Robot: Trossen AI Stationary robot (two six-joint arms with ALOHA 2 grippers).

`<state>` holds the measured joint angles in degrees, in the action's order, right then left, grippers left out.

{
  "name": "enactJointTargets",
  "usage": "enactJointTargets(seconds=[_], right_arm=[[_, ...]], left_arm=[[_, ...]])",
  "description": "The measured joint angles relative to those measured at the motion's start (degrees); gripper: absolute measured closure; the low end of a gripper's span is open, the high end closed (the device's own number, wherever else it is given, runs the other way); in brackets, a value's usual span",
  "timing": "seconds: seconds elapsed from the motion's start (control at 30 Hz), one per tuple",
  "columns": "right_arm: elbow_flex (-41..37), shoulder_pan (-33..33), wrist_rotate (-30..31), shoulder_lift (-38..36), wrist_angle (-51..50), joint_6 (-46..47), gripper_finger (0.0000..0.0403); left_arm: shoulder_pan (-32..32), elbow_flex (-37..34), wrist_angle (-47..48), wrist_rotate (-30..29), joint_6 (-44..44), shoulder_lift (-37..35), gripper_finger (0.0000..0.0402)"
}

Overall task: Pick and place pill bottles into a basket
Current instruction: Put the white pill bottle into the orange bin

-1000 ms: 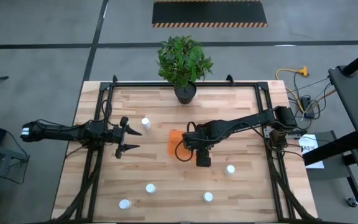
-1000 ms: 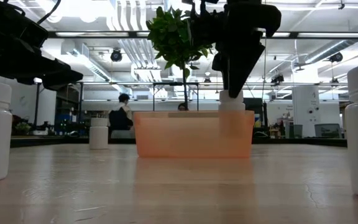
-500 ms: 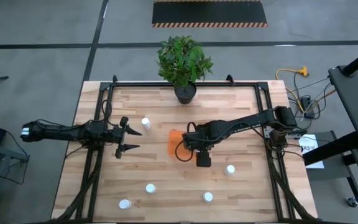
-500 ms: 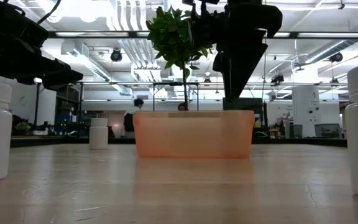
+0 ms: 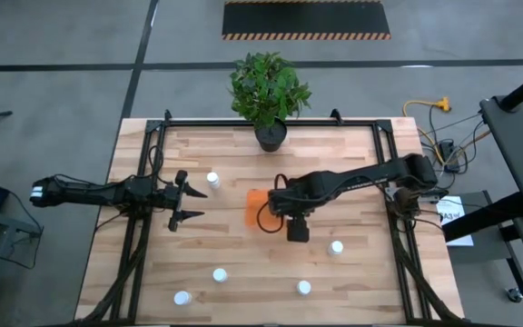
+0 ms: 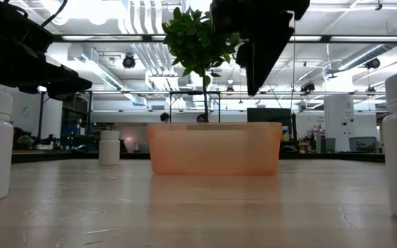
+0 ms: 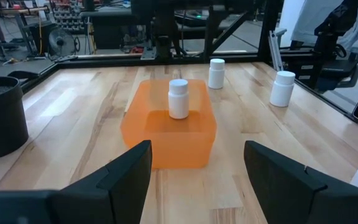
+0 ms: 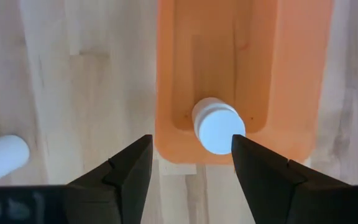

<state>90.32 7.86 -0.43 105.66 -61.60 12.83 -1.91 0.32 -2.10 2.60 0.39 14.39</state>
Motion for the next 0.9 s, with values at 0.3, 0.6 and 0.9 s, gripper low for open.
enactJointTargets(seconds=[0.3,0.6,0.9], right_arm=[[-1.45,0.16,0.59,-9.54,2.36,3.97,0.0193],[-3.94,2.11,0.62,-17.44,3.14,7.74,0.0193],[-8.45,7.36,1.07,-22.56,3.1,16.21,0.0193]], left_arm=[[0.0,0.0,0.01,0.01,0.01,0.09,0.0163],[0.04,0.0,0.02,-0.01,0.0,0.11,0.0163],[0.02,0.0,0.01,-0.01,0.01,0.11,0.0163]])
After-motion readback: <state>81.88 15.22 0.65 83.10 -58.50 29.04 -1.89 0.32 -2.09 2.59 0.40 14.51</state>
